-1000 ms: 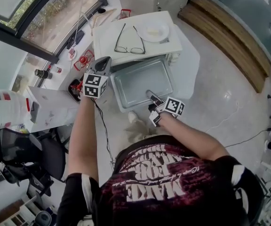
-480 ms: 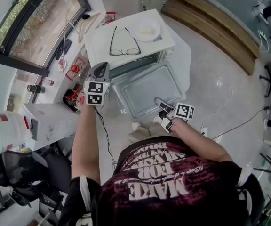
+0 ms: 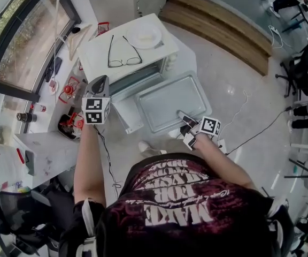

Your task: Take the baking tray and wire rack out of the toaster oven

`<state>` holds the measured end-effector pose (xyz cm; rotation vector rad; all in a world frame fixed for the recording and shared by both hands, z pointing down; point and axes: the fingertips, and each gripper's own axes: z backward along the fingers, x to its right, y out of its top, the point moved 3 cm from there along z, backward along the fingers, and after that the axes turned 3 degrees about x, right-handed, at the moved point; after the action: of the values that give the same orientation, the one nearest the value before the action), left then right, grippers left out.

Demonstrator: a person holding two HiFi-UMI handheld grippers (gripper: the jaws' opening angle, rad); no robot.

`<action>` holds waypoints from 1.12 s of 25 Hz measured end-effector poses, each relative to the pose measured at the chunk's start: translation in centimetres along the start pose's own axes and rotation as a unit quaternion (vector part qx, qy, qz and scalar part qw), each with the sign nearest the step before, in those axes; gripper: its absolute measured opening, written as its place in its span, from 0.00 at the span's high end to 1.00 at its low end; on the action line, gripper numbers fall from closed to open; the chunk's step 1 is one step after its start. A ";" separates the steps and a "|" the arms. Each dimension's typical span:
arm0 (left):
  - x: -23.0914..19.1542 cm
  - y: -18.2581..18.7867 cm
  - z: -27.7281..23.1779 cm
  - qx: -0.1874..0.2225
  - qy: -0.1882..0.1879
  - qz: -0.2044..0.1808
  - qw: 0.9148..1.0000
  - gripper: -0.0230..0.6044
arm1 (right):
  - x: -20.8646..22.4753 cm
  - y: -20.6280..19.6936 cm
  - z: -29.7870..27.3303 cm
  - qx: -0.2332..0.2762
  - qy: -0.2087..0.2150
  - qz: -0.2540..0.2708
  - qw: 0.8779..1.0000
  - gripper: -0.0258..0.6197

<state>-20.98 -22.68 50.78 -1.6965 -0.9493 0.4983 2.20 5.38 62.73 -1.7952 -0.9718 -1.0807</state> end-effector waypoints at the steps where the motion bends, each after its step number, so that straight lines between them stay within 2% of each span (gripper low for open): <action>1: 0.2 0.3 0.5 0.011 0.005 0.012 1.000 0.95 | 0.0 0.3 0.4 0.004 0.002 0.000 1.000 0.94; 4: 2.6 1.1 2.2 0.040 0.014 0.044 0.998 0.95 | 0.1 1.6 1.6 0.009 0.011 0.002 1.000 0.94; 8: 8.3 0.5 2.8 0.031 -0.005 0.079 0.996 0.95 | 0.6 3.9 3.0 0.007 0.026 0.002 1.000 0.94; 11: 12.5 1.1 2.6 0.026 -0.002 0.094 0.995 0.95 | 2.4 6.1 4.9 -0.015 -0.012 0.022 1.000 0.94; 12: 13.9 1.4 2.4 0.026 0.002 0.095 0.995 0.95 | 2.8 6.8 5.4 -0.023 -0.010 0.024 0.999 0.94; 15: 17.6 2.9 1.2 0.025 0.020 0.095 0.995 0.95 | 3.1 9.3 6.4 -0.046 0.036 0.025 0.998 0.94; 18: 20.3 4.2 -0.3 0.025 0.040 0.109 0.993 0.95 | 4.5 12.2 7.6 -0.072 0.037 0.026 0.996 0.94; 21: 23.1 5.1 -1.3 0.026 0.062 0.128 0.989 0.95 | 5.0 14.8 8.4 -0.094 0.069 0.028 0.993 0.94; 24: 25.7 6.2 -2.0 0.033 0.081 0.146 0.985 0.95 | 5.6 16.9 9.2 -0.117 0.077 0.030 0.990 0.94; 28: 27.6 6.7 -2.2 0.023 0.100 0.142 0.985 0.95 | 6.4 18.7 9.3 -0.139 0.082 0.027 0.987 0.94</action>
<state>-0.67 -2.79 48.81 -1.8125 -0.5507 0.5212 23.77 8.02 61.16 -1.9056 -0.6961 -1.3589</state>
